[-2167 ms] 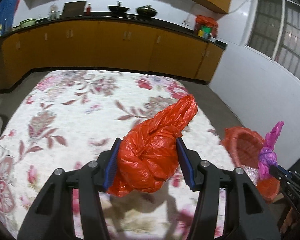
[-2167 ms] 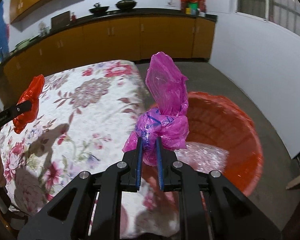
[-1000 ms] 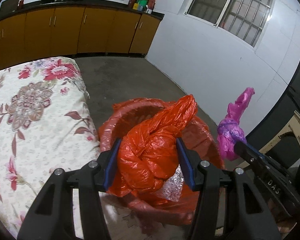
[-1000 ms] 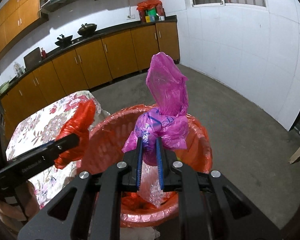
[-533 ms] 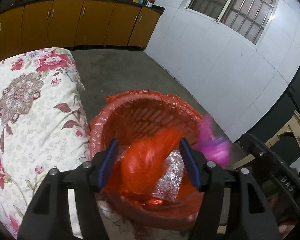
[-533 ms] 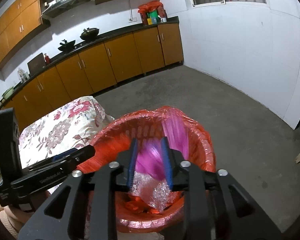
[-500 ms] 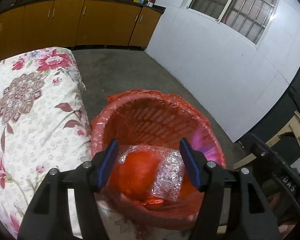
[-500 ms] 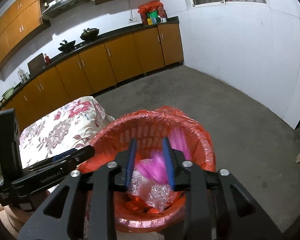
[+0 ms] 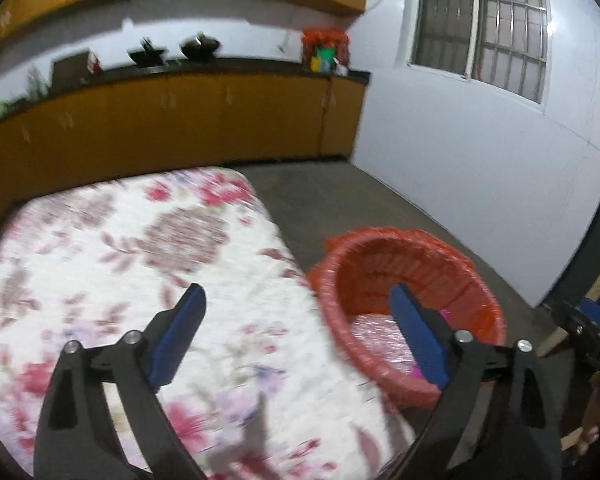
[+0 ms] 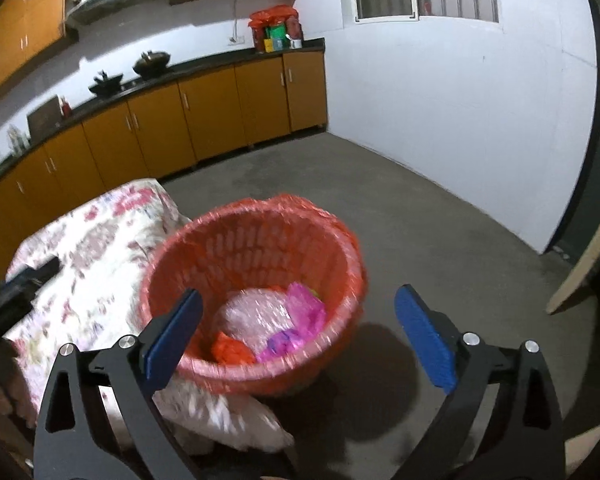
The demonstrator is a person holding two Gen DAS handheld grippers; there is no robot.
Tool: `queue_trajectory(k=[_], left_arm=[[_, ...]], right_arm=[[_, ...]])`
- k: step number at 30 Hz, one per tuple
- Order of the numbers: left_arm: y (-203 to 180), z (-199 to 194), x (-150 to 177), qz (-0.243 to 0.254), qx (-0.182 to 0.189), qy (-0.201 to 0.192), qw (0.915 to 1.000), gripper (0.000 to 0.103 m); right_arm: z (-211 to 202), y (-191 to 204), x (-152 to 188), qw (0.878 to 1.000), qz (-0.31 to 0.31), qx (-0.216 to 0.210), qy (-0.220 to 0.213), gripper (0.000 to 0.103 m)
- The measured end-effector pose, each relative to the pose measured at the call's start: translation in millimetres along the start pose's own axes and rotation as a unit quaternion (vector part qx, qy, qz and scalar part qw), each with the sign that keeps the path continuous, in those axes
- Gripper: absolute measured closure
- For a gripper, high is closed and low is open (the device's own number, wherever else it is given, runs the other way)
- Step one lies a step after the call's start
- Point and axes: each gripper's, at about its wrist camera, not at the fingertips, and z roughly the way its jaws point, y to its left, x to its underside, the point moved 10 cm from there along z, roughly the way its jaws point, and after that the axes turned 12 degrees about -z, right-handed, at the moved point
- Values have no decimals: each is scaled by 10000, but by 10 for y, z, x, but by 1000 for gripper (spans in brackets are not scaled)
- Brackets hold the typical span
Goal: Collect trash
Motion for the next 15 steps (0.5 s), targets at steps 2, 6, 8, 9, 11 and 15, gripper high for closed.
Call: queue_trajectory(k=[2, 6, 8, 9, 11, 15], left_arm=[[84, -174, -33, 43, -171, -214, 9996, 7], [235, -526, -63, 62, -508, -592, 9969, 4], [307, -665, -47, 45, -616, -681, 9958, 4], [325, -712, -34, 36, -658, -708, 9953, 4], [362, -806, -10, 16, -747, -772, 9942, 4], [423, -1020, 16, 5, -912, -938, 9914, 4]], right_arm=[[-74, 84, 80, 9999, -91, -9, 81, 7], [-219, 280, 179, 9995, -217, -201, 126, 7], [-300, 399, 206, 9990, -210, -378, 117, 7], [-338, 439, 215, 9988, -208, -427, 101, 7], [-431, 523, 211, 9986, -255, -469, 14, 7], [-622, 629, 123, 9981, -422, -342, -306, 7]])
